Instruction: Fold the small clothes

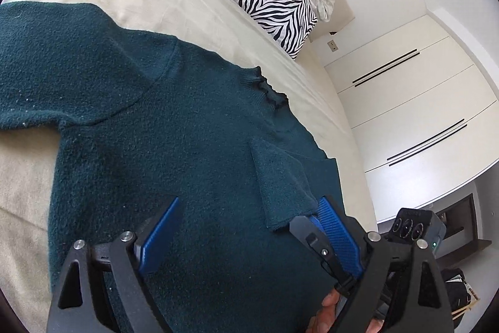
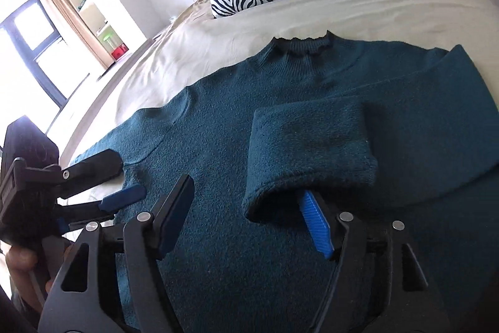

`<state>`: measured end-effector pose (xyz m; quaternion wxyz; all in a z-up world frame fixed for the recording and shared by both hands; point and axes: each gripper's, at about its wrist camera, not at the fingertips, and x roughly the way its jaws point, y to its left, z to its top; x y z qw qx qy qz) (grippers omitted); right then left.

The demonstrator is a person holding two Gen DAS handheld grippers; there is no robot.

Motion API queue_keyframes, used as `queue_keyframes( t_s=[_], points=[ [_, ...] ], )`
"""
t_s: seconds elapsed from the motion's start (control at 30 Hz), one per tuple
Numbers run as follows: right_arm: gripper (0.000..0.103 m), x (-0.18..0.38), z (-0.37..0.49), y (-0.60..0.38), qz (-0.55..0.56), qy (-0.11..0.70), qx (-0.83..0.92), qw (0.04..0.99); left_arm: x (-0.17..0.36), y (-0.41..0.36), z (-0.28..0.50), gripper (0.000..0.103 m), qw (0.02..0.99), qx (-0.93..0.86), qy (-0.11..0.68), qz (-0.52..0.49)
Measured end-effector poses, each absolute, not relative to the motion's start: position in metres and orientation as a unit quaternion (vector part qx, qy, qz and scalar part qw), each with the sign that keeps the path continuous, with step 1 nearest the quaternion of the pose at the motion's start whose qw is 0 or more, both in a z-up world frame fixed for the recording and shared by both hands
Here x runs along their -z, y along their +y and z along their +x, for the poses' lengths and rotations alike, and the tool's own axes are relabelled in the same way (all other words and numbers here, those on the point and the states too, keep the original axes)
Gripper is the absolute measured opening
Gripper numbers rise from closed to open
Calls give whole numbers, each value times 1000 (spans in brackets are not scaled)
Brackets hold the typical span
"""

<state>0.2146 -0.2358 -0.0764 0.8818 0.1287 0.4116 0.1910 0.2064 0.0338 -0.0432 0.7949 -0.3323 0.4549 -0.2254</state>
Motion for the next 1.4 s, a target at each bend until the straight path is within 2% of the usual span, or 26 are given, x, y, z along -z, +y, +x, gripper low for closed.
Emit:
queue_keyframes(
  t_s=[0.13,0.17,0.2,0.3,0.47,0.67,0.9,1.2,1.27,1.3,1.4],
  points=[
    [67,64,192,-263,137,370,-207,895,43,14,210,90,798,222,461,-317],
    [68,67,195,-279,171,367,-202,892,41,10,209,90,802,221,461,-307],
    [74,73,201,-295,209,379,-186,882,39,4,208,90,806,221,462,-298],
    [75,105,220,-335,339,434,-163,819,39,-3,201,90,810,218,463,-285],
    [76,115,232,-353,436,407,-185,781,40,7,187,90,813,210,455,-297],
    [76,100,265,-329,438,416,-179,777,41,36,172,91,822,199,446,-292],
    [76,62,273,-248,376,426,-285,772,53,75,176,92,813,172,442,-337],
    [76,85,225,-332,428,403,-215,780,57,43,206,93,814,171,469,-297],
    [76,97,213,-360,451,396,-194,776,55,30,218,84,823,165,477,-260],
    [76,102,209,-373,465,391,-186,772,56,24,224,68,823,163,485,-248],
    [76,115,198,-406,507,374,-168,758,62,11,236,60,820,156,509,-209]
  ],
)
